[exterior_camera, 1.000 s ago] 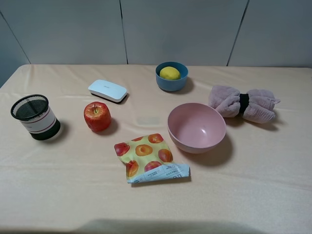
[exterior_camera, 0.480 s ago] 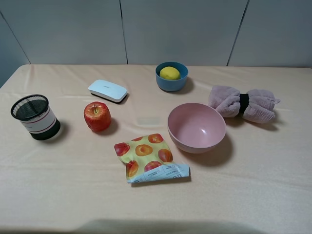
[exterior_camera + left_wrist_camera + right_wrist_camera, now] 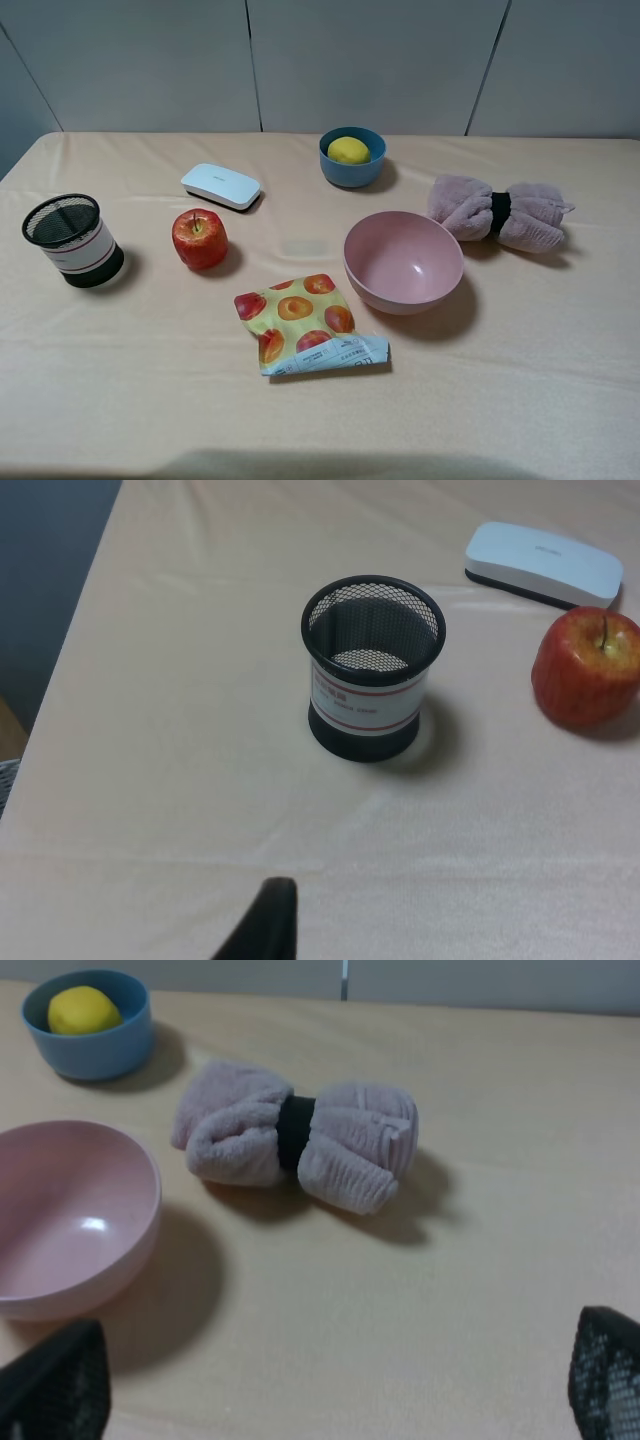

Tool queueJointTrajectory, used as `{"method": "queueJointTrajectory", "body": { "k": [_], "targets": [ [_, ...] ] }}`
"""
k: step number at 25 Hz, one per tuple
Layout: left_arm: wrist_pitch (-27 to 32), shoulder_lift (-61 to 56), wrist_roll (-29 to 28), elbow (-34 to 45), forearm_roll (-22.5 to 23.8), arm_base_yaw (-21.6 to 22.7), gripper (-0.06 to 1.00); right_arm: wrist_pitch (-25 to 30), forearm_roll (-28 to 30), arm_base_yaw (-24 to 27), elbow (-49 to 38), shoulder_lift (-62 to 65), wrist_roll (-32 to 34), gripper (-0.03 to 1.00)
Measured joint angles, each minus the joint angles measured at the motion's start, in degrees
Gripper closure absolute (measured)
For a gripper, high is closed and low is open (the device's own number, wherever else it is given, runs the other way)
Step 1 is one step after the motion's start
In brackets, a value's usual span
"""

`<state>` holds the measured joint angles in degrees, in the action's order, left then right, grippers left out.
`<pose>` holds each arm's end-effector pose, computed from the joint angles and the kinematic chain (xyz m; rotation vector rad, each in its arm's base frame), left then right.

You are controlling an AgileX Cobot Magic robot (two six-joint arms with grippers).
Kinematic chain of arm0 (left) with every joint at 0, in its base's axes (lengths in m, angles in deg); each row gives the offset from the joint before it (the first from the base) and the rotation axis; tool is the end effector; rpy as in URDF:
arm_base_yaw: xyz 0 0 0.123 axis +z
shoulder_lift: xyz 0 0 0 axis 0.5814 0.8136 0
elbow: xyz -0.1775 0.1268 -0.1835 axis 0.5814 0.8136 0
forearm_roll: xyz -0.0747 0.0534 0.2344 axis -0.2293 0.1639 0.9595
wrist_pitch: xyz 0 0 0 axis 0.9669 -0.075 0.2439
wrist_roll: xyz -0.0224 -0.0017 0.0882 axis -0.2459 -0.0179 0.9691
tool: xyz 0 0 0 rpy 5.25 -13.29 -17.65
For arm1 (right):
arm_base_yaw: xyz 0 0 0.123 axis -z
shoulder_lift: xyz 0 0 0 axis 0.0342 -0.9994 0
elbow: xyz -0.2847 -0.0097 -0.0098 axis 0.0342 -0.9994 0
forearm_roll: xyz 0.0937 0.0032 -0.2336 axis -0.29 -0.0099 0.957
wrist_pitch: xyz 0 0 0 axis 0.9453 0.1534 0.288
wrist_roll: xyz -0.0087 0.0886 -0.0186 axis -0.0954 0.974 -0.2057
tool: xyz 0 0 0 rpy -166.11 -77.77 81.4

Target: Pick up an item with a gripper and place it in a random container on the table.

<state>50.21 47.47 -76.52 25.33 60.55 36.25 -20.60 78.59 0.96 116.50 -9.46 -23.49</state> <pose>-0.0050 0.0008 0.2752 -0.0020 2.0443 0.0275 -0.0047 0.0060 0.2796 -0.0794 2.0072 0.0658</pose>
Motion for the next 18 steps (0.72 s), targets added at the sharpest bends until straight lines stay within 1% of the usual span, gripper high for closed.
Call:
{"method": "queueJointTrajectory", "body": {
  "k": [18],
  "targets": [
    [0.0,0.0,0.0,0.0,0.0,0.0,-0.05,0.0,0.2,0.0,0.0,0.1,0.0,0.27]
  ]
}}
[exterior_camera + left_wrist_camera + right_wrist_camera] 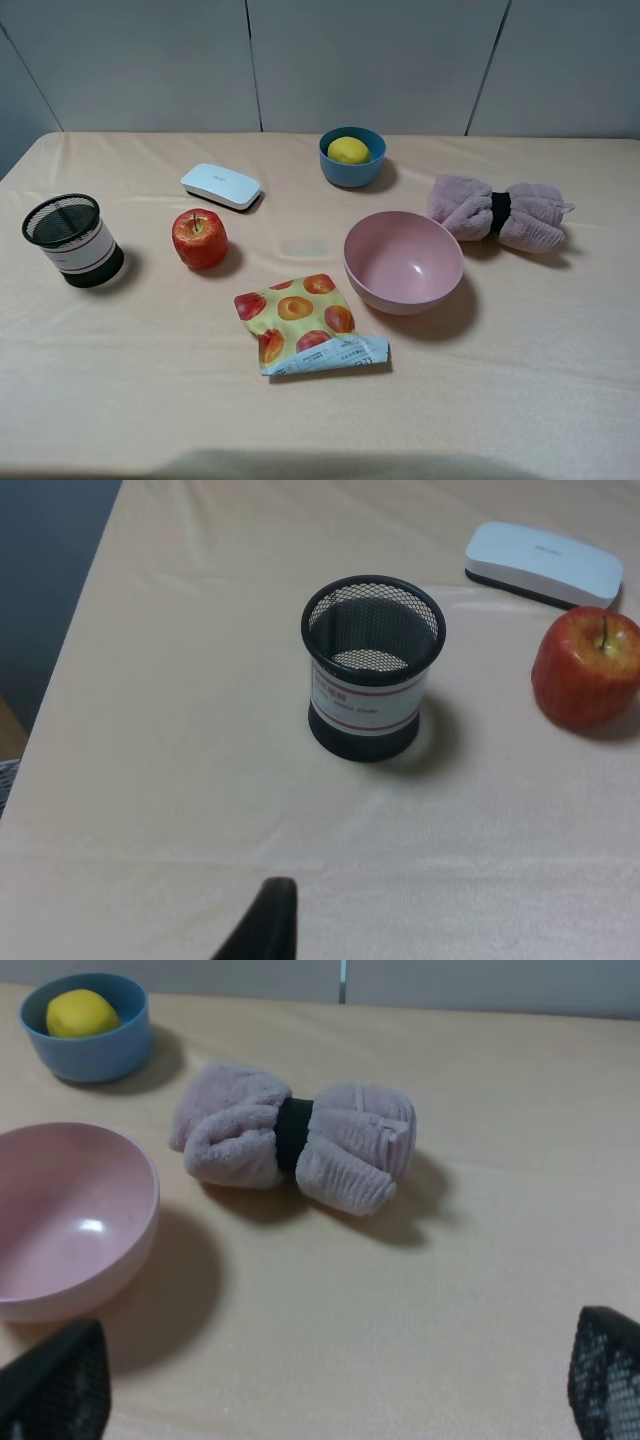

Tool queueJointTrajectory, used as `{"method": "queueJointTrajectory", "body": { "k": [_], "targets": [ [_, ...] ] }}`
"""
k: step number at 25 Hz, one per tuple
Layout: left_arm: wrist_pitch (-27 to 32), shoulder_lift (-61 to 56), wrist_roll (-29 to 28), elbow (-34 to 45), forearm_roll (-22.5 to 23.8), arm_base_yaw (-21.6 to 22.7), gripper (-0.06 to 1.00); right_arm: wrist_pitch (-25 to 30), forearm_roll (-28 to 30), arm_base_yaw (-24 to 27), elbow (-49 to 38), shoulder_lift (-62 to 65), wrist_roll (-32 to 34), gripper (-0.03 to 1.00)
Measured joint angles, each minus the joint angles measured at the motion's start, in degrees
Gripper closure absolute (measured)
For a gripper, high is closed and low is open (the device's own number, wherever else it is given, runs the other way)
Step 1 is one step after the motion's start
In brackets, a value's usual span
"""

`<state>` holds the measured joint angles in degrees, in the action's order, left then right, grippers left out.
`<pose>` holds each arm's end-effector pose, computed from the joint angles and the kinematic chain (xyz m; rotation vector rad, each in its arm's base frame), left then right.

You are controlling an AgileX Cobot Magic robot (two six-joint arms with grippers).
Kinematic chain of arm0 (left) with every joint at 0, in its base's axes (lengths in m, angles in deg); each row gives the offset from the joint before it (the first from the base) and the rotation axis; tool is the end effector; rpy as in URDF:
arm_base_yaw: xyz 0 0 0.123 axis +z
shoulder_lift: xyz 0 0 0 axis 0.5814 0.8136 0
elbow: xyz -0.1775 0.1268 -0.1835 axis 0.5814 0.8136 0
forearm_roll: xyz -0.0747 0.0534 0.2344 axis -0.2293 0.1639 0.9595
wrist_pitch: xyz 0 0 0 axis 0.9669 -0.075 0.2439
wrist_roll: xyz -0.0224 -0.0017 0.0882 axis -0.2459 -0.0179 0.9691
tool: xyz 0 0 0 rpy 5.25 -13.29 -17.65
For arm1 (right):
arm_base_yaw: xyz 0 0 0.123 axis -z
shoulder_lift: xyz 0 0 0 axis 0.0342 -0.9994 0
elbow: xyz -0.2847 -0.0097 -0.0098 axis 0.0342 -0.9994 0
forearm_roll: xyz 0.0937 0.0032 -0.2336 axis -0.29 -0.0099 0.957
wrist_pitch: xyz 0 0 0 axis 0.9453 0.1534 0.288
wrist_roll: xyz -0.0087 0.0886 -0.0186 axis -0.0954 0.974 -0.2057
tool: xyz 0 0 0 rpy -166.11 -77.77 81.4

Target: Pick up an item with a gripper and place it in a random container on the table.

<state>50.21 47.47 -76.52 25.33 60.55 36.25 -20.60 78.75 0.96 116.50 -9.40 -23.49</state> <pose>-0.0050 0.0008 0.2752 -0.0020 2.0443 0.0275 -0.0049 0.0058 0.2796 -0.0793 2.0062 0.0625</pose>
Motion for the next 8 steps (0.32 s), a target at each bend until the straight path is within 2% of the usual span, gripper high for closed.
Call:
{"method": "queueJointTrajectory", "body": {
  "k": [8],
  "targets": [
    [0.0,0.0,0.0,0.0,0.0,0.0,-0.05,0.0,0.0,0.0,0.0,0.0,0.0,0.27]
  ]
}}
